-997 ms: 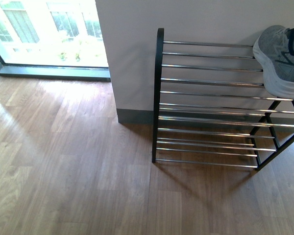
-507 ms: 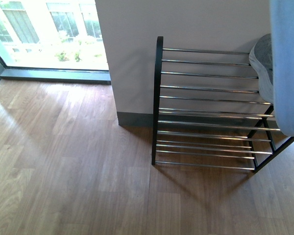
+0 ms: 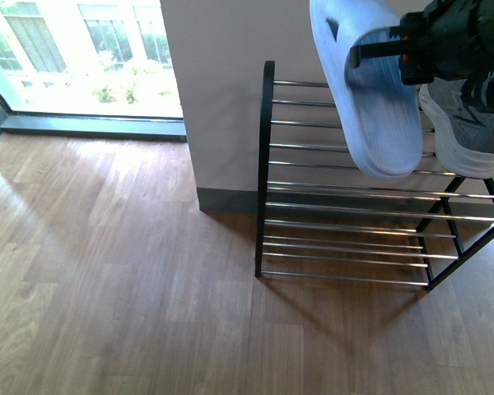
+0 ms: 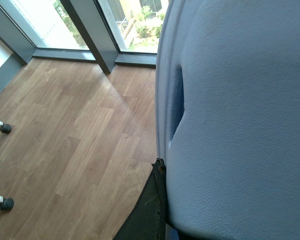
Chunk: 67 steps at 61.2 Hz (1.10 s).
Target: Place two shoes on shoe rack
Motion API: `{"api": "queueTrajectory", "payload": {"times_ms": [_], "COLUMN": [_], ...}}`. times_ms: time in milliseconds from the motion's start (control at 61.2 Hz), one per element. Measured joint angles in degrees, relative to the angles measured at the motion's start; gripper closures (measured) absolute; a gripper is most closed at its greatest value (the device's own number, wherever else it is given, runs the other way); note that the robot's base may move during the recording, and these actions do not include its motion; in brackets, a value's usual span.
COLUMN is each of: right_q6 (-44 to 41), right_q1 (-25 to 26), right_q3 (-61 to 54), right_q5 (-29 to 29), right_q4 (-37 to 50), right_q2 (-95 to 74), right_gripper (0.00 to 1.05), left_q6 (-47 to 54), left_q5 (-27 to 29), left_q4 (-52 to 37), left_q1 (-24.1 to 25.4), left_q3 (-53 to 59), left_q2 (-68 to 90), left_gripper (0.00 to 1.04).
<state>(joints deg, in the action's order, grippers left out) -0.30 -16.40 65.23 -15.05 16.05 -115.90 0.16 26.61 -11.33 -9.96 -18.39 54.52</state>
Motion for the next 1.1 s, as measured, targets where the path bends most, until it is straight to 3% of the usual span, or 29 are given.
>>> {"api": "queueTrajectory", "payload": {"times_ms": [556, 1095], "right_q6": [-0.92, -3.74], "right_q1": [5.60, 7.56], "right_q3": [22.53, 33.97], "right_q5": [-6.05, -9.03], "right_q4": [-10.93, -14.21], "right_q2": [-21.27, -29.70], "right_gripper": [1.03, 1.03], "left_q6": [0.00, 0.00], "left_q5": [0.00, 0.00], "left_q4": [0.00, 0.00], "left_q1": [0.00, 0.00], "left_q3": [0.00, 0.00], "left_q2": [0.00, 0.00], "left_gripper": [1.03, 1.03]}}
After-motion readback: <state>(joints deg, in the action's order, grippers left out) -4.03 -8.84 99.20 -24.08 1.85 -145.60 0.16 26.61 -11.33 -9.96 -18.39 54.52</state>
